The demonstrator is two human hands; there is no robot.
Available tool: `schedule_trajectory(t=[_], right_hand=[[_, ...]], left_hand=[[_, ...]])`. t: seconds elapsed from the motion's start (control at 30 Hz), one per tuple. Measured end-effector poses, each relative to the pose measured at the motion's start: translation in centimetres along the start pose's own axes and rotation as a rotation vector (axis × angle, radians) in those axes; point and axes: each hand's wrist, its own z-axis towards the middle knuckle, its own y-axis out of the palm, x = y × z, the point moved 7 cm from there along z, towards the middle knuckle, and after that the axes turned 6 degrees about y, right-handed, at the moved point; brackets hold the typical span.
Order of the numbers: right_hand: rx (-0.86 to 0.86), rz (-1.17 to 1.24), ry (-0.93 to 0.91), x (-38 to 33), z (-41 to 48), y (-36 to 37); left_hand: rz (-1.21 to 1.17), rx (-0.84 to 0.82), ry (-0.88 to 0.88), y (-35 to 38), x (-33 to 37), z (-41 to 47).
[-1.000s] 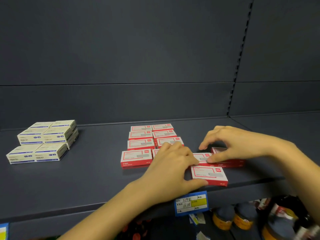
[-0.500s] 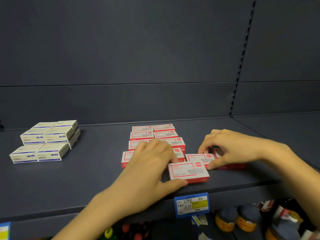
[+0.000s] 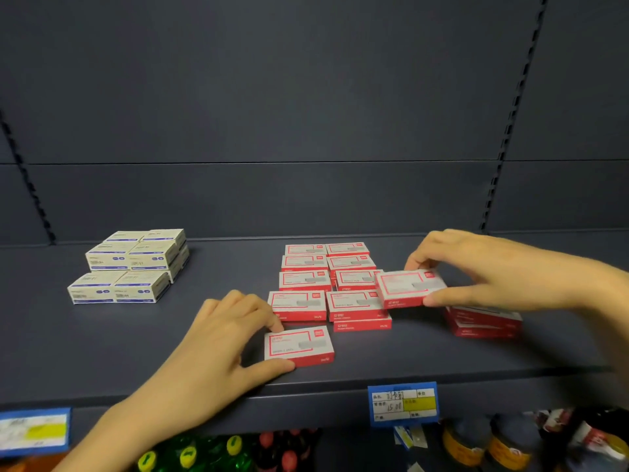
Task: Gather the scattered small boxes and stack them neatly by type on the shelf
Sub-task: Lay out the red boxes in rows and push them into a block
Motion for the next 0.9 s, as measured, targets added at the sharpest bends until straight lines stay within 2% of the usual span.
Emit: schedule_trajectory(t=[0.23,0.47,0.67,0.73,0.9], right_hand=[[-0.033,-0.04,-0.081,-3.8,0.1,3.2],[0.093,-0.057,-0.066,-3.9,0.0,3.9],[0.219,0.046,0.104,1.6,-2.5,0.1],[0.192,0.065,0.178,4.1,-3.5,-0.1],[-0.01,0.107,0.282,7.3,-4.7,2.9]], left_hand=[[-0.057,0.071,-0.036,-0.1,-0.5,-0.1],[-0.03,0.09,-0.077,-0.6,-0.5,-0.1],[-0.034,0.173,-0.026,-1.8,1.1,0.9],[-0.035,0.182,0.013,-2.0,2.0,1.7],[-0.036,0.145,0.121,-1.6,4.9,4.2]])
